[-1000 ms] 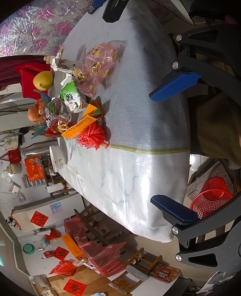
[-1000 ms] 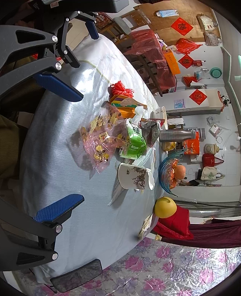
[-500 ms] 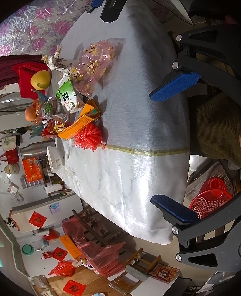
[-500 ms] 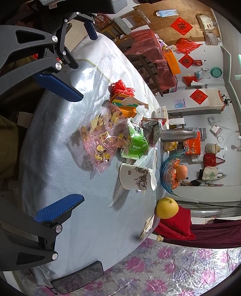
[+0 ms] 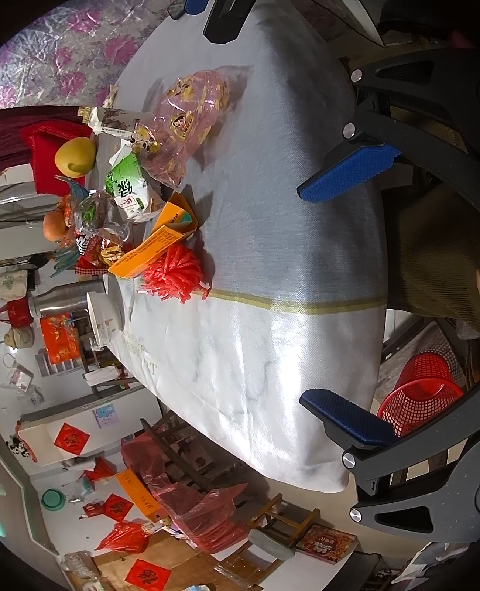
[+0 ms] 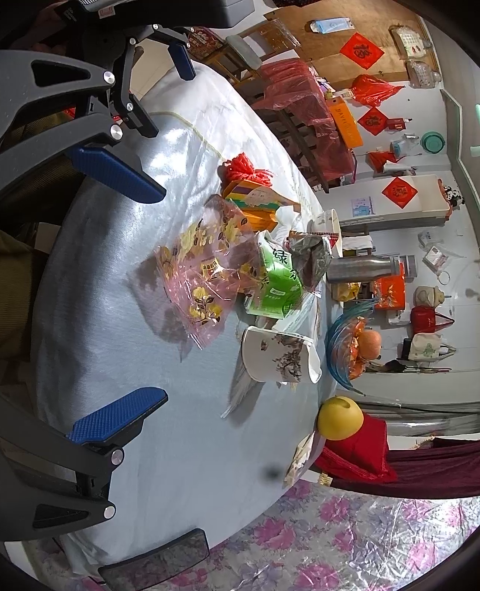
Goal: Collect trash
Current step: 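Move both tools toward the snack trash on the table, then grasp the pink clear candy wrapper bag with the right tool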
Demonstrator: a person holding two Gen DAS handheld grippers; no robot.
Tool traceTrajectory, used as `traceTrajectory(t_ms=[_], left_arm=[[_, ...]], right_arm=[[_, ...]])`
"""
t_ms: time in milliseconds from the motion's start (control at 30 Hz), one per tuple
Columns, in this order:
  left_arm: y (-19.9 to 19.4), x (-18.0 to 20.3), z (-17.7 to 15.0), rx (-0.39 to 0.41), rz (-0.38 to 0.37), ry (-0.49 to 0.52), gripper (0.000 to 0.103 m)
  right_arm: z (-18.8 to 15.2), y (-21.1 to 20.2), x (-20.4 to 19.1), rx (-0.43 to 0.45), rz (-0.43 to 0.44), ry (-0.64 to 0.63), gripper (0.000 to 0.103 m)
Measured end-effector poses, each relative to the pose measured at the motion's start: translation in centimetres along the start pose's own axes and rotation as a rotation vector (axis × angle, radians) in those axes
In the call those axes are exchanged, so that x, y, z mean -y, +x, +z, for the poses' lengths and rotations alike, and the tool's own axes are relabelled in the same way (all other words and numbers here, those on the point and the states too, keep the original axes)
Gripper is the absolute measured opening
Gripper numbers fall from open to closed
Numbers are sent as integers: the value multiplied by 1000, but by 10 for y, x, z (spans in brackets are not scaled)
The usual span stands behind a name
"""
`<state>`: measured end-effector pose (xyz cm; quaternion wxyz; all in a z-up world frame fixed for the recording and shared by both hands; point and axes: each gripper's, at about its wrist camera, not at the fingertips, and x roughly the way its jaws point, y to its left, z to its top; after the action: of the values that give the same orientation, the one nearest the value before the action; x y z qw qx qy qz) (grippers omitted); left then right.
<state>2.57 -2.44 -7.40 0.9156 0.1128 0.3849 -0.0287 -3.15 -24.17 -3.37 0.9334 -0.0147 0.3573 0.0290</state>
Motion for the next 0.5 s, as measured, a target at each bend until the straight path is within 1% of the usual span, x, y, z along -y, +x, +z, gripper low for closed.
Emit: traceTrajectory(t_ms=[200, 500], left_arm=[[12, 0, 6, -19, 1, -2, 97], [22, -11, 19, -16, -14, -40, 97]], right_arm=[[4, 14, 3, -29, 11, 6, 97], [10, 38, 8, -64, 48, 14, 97]])
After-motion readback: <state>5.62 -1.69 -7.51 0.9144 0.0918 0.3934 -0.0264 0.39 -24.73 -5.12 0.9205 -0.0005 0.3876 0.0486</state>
